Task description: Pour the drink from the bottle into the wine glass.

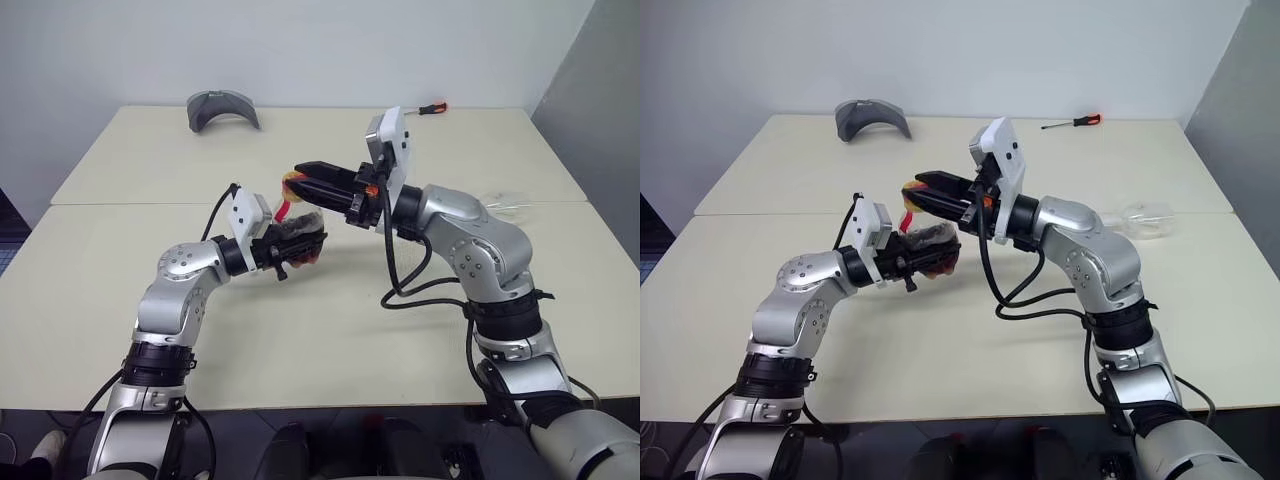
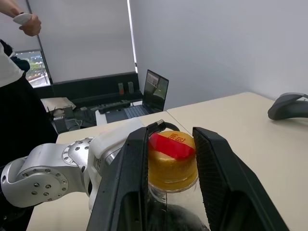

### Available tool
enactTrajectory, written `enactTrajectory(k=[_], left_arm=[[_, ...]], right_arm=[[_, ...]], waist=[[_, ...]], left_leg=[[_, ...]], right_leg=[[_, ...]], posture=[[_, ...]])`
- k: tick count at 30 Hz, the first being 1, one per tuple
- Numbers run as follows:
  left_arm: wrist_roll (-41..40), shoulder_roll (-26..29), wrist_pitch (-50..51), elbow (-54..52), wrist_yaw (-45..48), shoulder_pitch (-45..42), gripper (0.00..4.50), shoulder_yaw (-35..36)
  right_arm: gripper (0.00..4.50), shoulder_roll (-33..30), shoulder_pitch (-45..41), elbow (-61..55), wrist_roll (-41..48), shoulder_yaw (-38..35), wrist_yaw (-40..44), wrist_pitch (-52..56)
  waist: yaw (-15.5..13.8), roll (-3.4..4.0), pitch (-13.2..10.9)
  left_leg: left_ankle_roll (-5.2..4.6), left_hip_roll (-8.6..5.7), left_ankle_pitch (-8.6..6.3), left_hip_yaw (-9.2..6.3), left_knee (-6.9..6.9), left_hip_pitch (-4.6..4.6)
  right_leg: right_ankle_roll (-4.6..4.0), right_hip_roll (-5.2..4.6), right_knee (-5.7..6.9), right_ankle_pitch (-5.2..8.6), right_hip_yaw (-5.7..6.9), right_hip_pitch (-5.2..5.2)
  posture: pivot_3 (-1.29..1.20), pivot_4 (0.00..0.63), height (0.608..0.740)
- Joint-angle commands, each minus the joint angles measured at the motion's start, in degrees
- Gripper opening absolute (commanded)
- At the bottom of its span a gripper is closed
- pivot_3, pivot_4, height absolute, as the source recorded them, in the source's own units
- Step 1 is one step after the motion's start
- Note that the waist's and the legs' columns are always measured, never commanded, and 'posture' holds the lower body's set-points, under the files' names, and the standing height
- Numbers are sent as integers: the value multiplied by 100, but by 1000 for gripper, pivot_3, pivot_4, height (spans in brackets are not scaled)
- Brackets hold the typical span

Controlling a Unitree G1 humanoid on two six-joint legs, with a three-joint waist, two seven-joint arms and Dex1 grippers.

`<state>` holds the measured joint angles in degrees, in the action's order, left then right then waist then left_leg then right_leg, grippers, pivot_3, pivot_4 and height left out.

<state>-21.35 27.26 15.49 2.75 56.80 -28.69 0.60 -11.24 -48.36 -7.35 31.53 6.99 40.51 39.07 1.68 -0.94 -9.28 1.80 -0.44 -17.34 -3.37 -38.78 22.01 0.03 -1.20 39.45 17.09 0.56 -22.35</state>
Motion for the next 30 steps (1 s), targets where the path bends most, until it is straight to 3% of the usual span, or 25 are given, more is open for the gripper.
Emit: enactTrajectory(k=[1,3,12,17,24,30], left_arm=[[-76,2,-127,-137,-30,-172,1178,78],[-131,27,-63,-246,-6,-128,1151,84],[-1176,648,1178,-2258,291,668,1002,91],[-1557,689,1687,-2829,81,818,946,135],[-1604,724,1747,-2970,-74,1051,898,205],[-1531,687,1632,-2778,-74,969,799,152]], right_arm=[[1080,-19,-136,-79,15,-7,129,-119],[1080,-45,-177,-60,101,-6,350,-149],[1080,-299,-795,838,231,409,3066,-1108],[1080,-187,-1066,1461,13,646,3887,-1684],[1080,-72,-1298,1939,-96,550,3948,-1791],[1080,-374,-1186,1743,-131,319,3632,-1603]], waist=[[0,0,0],[0,0,0],[19,20,-14],[16,20,-15],[8,21,-16],[-4,21,-17]], left_leg=[[0,0,0,0,0,0],[0,0,0,0,0,0],[-4,0,-2,0,4,-3],[-5,1,-3,-3,2,-6],[0,1,0,-4,2,-5],[6,1,3,-4,1,-4]], right_leg=[[0,0,0,0,0,0],[0,0,0,0,0,0],[0,0,-4,0,-2,1],[0,1,-2,0,1,5],[0,0,-3,0,0,3],[-1,-1,-6,0,0,4]], posture=[[0,150,740],[0,150,740],[0,150,740],[0,150,740],[0,150,740],[0,150,740]])
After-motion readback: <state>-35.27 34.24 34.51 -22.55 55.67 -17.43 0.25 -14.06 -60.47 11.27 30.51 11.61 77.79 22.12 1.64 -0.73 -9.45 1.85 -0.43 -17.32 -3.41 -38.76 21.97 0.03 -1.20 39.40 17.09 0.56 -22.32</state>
